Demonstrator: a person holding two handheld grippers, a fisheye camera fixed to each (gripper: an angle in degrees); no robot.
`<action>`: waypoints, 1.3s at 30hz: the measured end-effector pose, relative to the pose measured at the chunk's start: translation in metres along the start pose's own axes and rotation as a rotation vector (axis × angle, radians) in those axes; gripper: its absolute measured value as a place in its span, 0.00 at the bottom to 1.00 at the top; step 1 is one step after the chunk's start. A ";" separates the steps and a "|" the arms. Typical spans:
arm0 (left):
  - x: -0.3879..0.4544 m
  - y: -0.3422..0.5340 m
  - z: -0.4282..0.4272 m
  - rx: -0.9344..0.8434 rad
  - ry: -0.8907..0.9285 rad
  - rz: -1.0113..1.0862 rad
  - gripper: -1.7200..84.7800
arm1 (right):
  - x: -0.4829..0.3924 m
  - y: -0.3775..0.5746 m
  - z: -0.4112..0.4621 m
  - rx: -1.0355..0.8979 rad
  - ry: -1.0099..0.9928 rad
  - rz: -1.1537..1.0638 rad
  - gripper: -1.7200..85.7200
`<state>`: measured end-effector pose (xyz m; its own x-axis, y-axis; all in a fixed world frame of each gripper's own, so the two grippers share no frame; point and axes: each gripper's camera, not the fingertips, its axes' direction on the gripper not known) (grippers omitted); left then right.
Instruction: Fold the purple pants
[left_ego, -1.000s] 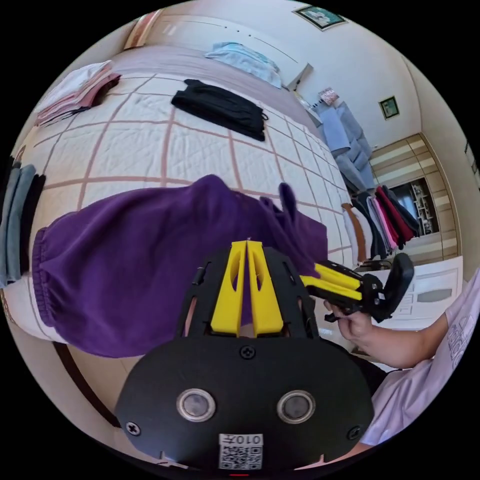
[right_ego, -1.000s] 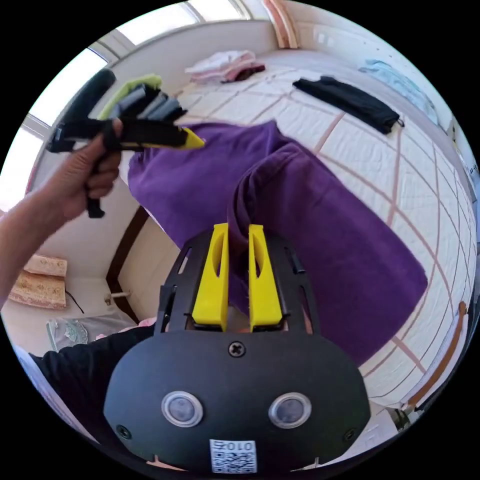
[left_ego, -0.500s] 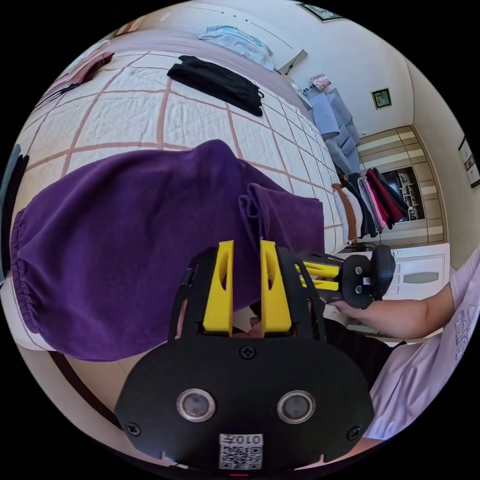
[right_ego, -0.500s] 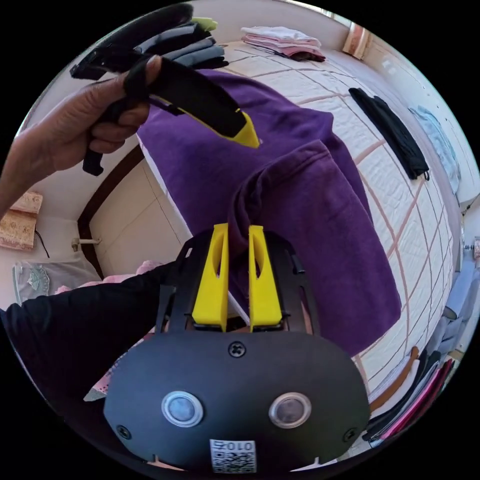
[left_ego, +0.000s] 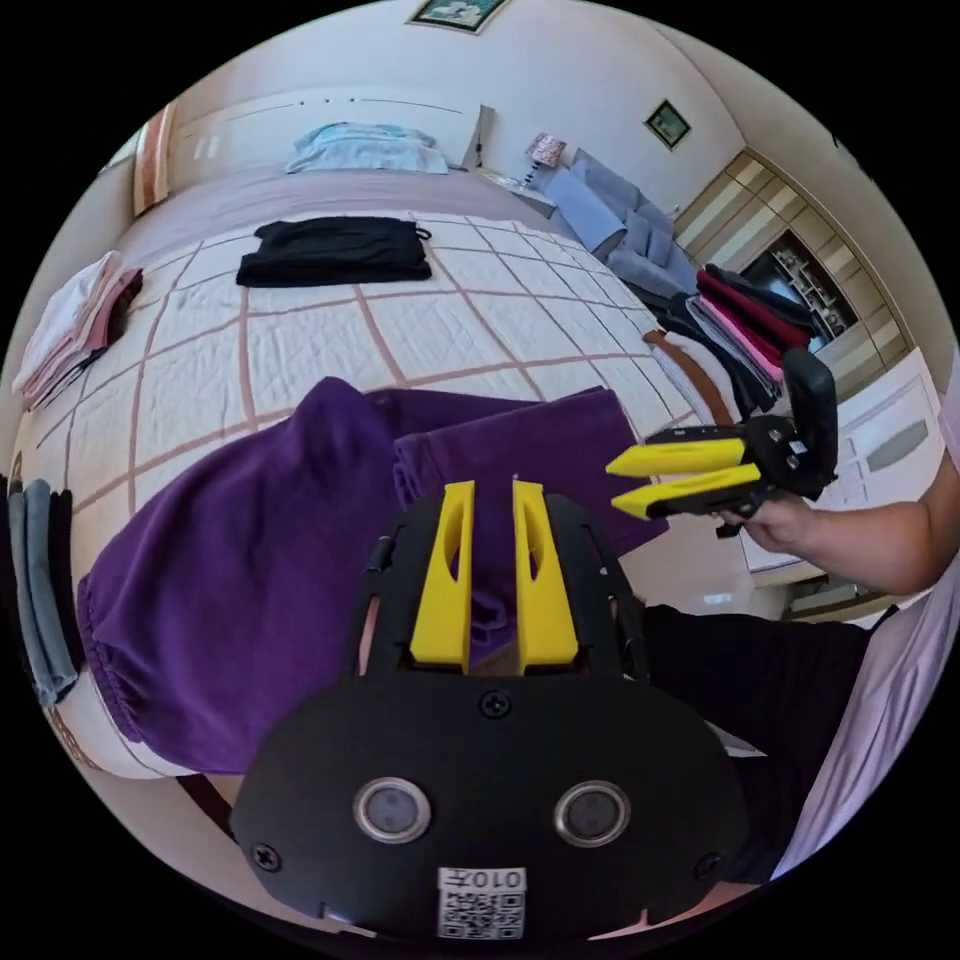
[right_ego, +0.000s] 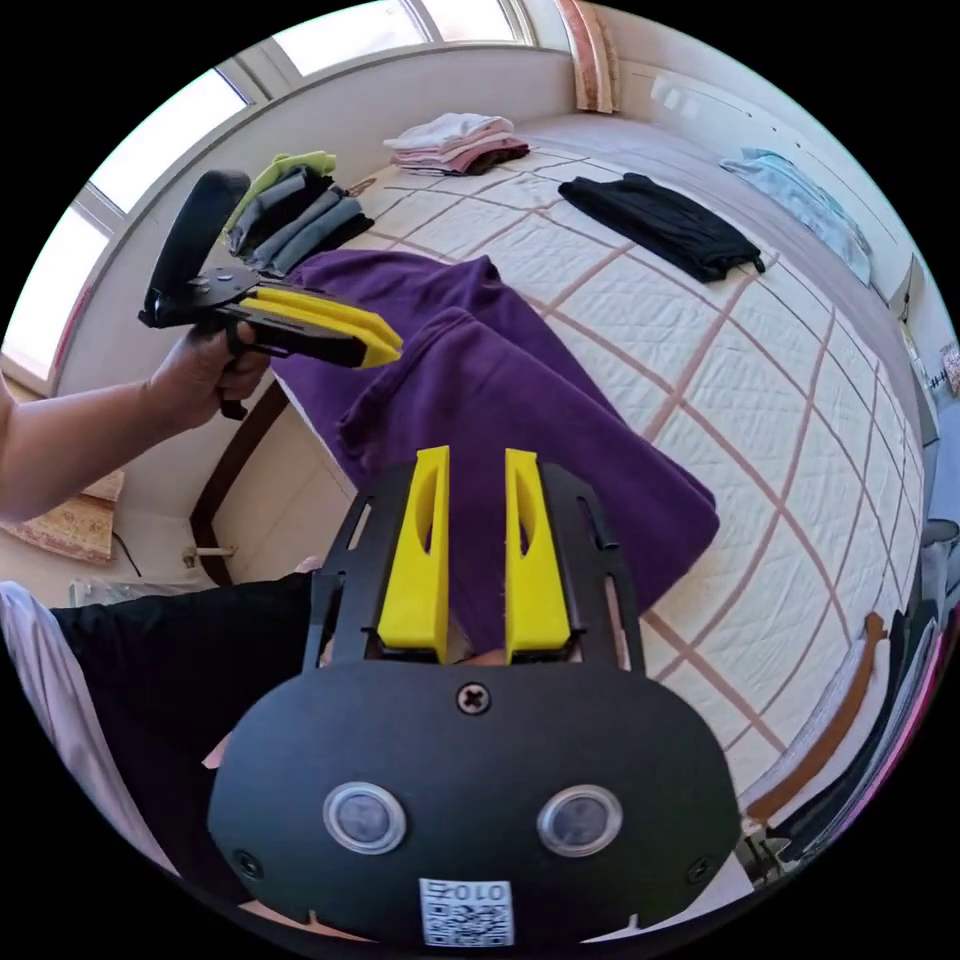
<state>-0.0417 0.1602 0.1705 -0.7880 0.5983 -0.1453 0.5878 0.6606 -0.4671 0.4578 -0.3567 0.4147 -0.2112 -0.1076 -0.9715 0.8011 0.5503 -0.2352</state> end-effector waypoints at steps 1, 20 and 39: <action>-0.001 0.007 0.019 -0.069 -0.041 -0.010 0.08 | 0.007 -0.009 0.004 -0.017 0.018 -0.015 0.12; -0.122 0.308 -0.118 0.364 -0.216 -0.931 0.14 | -0.061 -0.198 -0.007 -0.031 -0.021 -0.533 0.13; -0.241 0.389 -0.102 0.502 0.143 -1.017 0.20 | -0.191 -0.502 0.163 -0.625 -0.463 -0.883 0.18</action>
<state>0.3954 0.3196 0.1130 -0.8097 -0.0423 0.5853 -0.4755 0.6319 -0.6121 0.1868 -0.7473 0.7131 -0.2287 -0.8745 -0.4278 0.0376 0.4312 -0.9015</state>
